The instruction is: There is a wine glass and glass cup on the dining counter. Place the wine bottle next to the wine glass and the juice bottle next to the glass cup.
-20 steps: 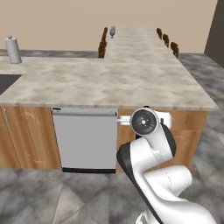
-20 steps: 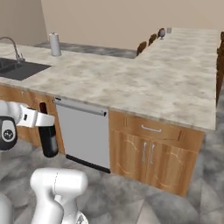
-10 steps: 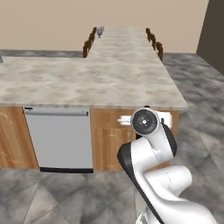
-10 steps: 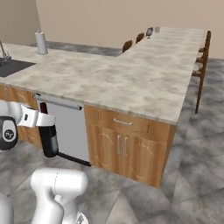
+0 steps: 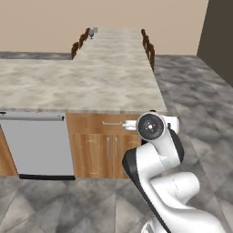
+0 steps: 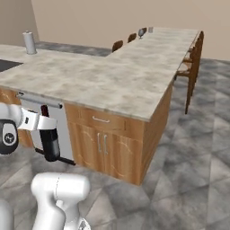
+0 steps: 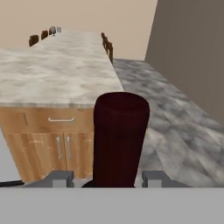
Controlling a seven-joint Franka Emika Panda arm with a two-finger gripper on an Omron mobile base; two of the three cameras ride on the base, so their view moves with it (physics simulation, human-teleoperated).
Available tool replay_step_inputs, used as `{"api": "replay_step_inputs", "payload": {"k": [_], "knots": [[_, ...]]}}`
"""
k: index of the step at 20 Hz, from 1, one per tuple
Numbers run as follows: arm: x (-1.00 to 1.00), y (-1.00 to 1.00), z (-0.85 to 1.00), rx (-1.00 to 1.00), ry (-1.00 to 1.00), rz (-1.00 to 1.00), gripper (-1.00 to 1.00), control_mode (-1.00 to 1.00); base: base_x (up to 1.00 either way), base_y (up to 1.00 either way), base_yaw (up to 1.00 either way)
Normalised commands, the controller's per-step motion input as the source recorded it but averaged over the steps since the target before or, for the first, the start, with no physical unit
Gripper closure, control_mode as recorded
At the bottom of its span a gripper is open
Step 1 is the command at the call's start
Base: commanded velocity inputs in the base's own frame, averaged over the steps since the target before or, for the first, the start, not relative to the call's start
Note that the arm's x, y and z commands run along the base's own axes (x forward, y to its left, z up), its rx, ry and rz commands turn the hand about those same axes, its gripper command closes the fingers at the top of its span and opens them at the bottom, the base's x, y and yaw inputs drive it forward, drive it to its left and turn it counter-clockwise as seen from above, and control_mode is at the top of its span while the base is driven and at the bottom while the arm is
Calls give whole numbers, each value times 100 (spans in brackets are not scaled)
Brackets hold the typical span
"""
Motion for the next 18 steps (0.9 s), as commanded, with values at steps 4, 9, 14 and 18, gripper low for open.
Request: {"api": "replay_step_inputs", "payload": {"k": [4,9,14,18], "knots": [[0,0,0,0,0,0,100,100,23,-74,0],[0,0,0,0,0,0,100,100,30,-67,4],[0,0,0,0,0,0,100,100,31,-67,3],[0,0,0,0,0,0,100,100,29,-70,0]]}}
